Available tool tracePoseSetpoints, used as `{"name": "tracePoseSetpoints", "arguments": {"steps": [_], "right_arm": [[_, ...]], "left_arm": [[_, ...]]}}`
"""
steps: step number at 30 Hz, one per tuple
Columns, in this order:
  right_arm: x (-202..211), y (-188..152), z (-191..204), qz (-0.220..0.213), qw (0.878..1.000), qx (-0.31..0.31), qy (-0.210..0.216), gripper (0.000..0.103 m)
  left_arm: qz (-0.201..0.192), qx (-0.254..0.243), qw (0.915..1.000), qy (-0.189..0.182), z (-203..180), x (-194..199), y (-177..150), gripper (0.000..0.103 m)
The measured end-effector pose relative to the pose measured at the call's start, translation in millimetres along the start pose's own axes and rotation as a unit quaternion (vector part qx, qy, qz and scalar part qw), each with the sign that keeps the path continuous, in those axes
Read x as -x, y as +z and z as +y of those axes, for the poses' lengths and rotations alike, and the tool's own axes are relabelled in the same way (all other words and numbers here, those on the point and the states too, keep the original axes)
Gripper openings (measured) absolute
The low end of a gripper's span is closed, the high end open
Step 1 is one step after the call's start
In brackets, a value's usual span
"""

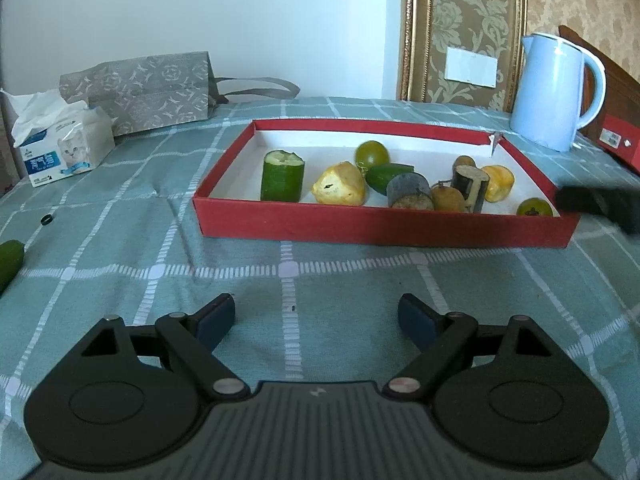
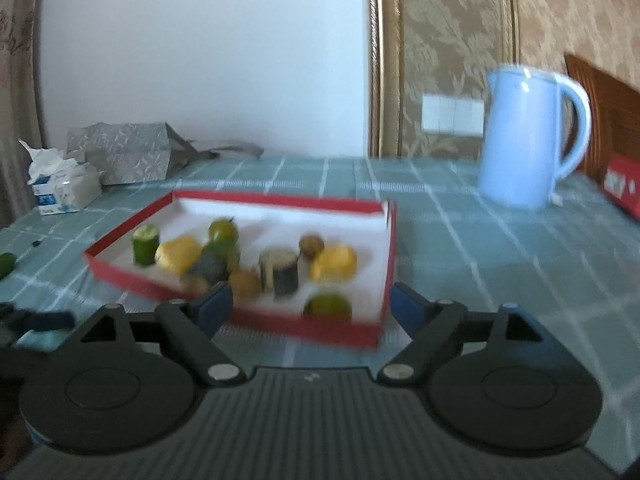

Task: Organize fruits

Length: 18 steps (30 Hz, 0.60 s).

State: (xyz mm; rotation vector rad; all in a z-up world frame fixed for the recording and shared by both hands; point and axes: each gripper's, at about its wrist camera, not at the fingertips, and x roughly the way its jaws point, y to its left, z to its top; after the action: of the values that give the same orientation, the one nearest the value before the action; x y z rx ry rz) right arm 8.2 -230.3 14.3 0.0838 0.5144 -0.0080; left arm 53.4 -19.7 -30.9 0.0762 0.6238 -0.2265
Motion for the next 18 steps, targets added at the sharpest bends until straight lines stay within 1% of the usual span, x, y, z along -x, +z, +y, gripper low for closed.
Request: {"name": "tracePoseSetpoints", "arguments": {"steps": [1,5,7,9,12,13,15,18], "right_arm": [[5,-6,1,0.001,1.000,-0.005,-0.001,0.085],[12,-21,13,-0.007,0.999,0.025,-0.026,0.088],[11,-24,14,-0.004,0.999,0.024,-0.023,0.088],[10,-24,15,-0.001,1.000,0.019,-0.021,0.088],[12,-25,16,-0.007,1.000,0.010,-0.025,0.090],[14,-26,15,-0.012,1.000,0.003,-0.027,0.091],[18,-26,14,-0.018,0.999,-0.007,-0.032,0.098],[21,-25,14,-0.026,0.998,-0.016,-0.049,0.101]], "left_arm": [[-0.001,0.001,1.0000,0.002,0,1,0,0.089],[-0.008,0.005,0.9999,0.009,0,5,0,0.089],[-0.019,0.005,0.9997,0.010,-1,12,0,0.089],[-0.032,0.015,0.9992,0.020,0,21,0,0.089],[-0.038,0.030,0.9984,0.030,0,32,-1,0.089],[-0.039,0.033,0.9983,0.029,0,35,-2,0.089],[-0.045,0.037,0.9980,0.025,-2,43,-3,0.089],[-0.057,0.040,0.9973,0.027,-8,53,-3,0.089]]}}
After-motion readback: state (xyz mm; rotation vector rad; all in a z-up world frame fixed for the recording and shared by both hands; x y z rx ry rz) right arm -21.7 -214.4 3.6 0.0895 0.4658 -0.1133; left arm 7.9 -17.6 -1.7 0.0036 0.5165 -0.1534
